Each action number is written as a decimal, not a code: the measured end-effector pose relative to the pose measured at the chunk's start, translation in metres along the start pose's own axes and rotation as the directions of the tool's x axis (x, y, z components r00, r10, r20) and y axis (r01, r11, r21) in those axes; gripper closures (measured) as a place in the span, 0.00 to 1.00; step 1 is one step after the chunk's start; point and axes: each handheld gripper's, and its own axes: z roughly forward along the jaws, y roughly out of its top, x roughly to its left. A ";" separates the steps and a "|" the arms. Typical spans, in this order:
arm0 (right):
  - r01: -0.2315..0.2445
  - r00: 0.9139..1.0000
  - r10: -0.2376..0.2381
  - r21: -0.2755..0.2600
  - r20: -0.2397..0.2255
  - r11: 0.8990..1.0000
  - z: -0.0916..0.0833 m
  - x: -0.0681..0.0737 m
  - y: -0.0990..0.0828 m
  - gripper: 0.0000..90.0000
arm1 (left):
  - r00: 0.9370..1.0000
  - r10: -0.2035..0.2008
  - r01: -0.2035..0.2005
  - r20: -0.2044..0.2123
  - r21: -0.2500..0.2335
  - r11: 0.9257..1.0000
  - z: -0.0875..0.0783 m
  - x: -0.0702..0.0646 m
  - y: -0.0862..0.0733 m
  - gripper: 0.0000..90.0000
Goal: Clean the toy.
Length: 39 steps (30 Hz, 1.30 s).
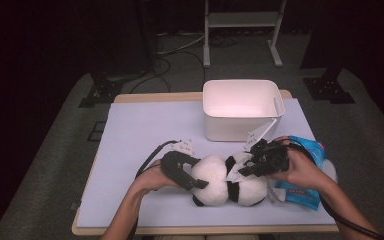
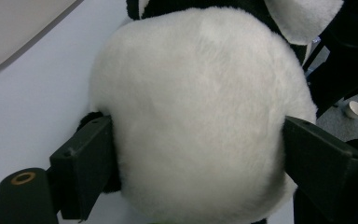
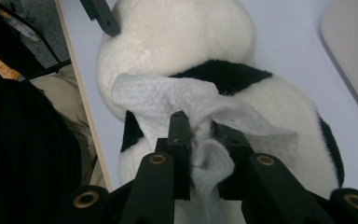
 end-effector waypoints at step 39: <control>-0.128 0.991 0.129 -0.049 0.023 0.991 -0.029 -0.043 -0.023 0.86 | 0.998 0.053 -0.052 -0.041 0.014 0.999 -0.002 -0.006 0.001 0.19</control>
